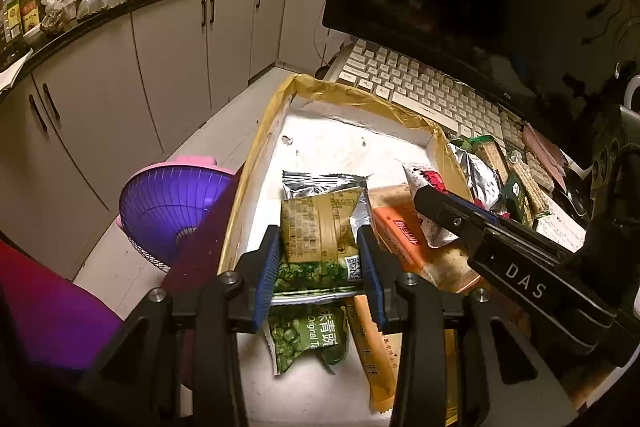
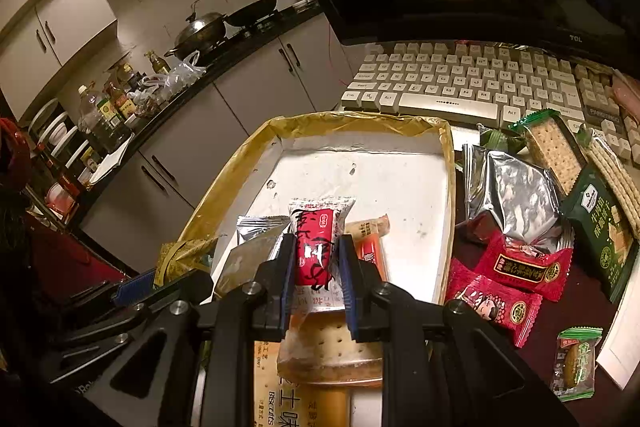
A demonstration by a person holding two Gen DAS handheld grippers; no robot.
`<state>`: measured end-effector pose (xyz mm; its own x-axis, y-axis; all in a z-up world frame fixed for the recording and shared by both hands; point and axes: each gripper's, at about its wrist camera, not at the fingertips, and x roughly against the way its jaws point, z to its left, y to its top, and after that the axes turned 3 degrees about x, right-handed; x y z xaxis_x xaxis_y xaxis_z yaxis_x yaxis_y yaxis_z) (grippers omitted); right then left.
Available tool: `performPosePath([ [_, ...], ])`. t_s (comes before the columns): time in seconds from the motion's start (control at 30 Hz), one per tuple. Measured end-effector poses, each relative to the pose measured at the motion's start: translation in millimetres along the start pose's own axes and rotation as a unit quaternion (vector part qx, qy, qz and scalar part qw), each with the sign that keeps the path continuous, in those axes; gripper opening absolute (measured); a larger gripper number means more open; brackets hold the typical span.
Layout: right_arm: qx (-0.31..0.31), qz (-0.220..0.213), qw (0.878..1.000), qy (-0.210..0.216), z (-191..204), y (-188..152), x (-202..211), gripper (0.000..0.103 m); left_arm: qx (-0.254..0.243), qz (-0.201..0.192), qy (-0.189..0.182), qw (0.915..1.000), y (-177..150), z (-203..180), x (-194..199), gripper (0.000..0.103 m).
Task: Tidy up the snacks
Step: 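Carry both snacks over the tray and release them inside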
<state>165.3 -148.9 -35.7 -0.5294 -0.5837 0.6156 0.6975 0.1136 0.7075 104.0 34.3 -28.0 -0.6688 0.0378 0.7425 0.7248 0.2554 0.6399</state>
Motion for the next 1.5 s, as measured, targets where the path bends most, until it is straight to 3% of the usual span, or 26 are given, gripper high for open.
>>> performPosePath([
  [0.93, -0.015, -0.021, 1.0, 0.004, 1, -1, 12, 0.023, -0.003, 0.009, 0.0, 0.9999, -2, 0, -2, 0.043],
  [1.07, -0.015, -0.032, 0.999, 0.009, 2, -2, 19, 0.03, 0.001, 0.0, -0.001, 1.0, -1, -1, 3, 0.056],
  [1.2, -0.015, -0.045, 0.999, 0.014, 0, -7, 30, 0.039, 0.003, -0.008, -0.001, 1.0, -1, -1, 10, 0.061],
  [1.27, -0.017, -0.046, 0.999, 0.015, -2, -11, 34, 0.043, 0.01, -0.015, -0.006, 0.9998, -3, 0, 14, 0.07],
  [1.5, -0.052, -0.054, 0.997, 0.008, -27, -30, 53, 0.051, -0.006, -0.006, -0.018, 0.9998, -7, -20, 16, 0.072],
])
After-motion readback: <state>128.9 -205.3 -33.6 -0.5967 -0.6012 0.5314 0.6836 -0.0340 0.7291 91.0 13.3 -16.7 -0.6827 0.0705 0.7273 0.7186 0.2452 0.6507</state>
